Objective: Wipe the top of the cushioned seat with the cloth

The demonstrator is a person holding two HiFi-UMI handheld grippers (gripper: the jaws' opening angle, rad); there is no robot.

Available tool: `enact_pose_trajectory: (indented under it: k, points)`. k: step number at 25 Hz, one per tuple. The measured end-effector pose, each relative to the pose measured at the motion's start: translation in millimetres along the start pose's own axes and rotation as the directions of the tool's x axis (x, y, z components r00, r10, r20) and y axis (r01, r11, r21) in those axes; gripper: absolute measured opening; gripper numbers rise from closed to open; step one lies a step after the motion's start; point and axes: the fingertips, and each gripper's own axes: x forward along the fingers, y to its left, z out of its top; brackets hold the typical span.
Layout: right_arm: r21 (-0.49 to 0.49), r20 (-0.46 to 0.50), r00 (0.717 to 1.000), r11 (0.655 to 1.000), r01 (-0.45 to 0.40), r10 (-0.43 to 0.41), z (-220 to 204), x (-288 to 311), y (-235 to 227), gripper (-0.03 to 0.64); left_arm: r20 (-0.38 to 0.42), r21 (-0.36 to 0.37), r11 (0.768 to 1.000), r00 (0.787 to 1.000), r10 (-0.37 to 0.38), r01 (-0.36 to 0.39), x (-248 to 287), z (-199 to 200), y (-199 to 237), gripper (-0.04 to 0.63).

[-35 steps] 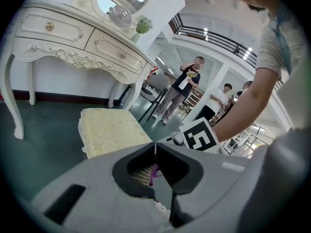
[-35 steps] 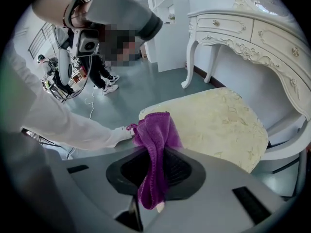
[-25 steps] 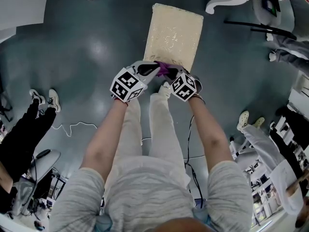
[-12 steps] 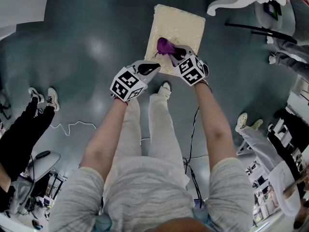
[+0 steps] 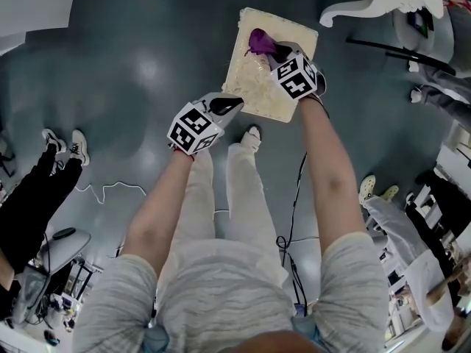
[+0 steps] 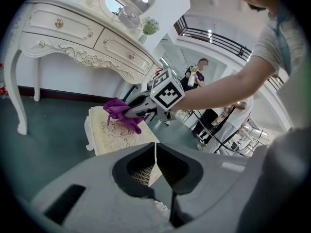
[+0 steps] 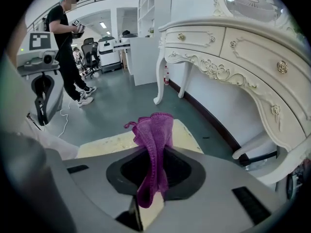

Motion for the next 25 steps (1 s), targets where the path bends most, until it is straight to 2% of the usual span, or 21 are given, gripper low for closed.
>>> enact_pose_trajectory:
  k: [12, 16, 25]
  points:
    - [0.007, -0.044, 0.995, 0.996, 0.086, -0.085, 26, 38, -48, 0.071, 0.0, -0.019, 1.0, 1.0, 0.004, -0.004, 1, -4, 11, 0.015]
    - [0.029, -0.045, 0.995, 0.996, 0.09, -0.088, 29, 47, -48, 0.071, 0.002, -0.026, 1.0, 1.0, 0.009, -0.009, 1, -5, 16, 0.015]
    - [-0.006, -0.073, 0.996, 0.998, 0.06, -0.061, 26, 58, -32, 0.071, 0.0, -0.034, 0.999, 1.0, 0.013, -0.013, 1, -5, 25, 0.015]
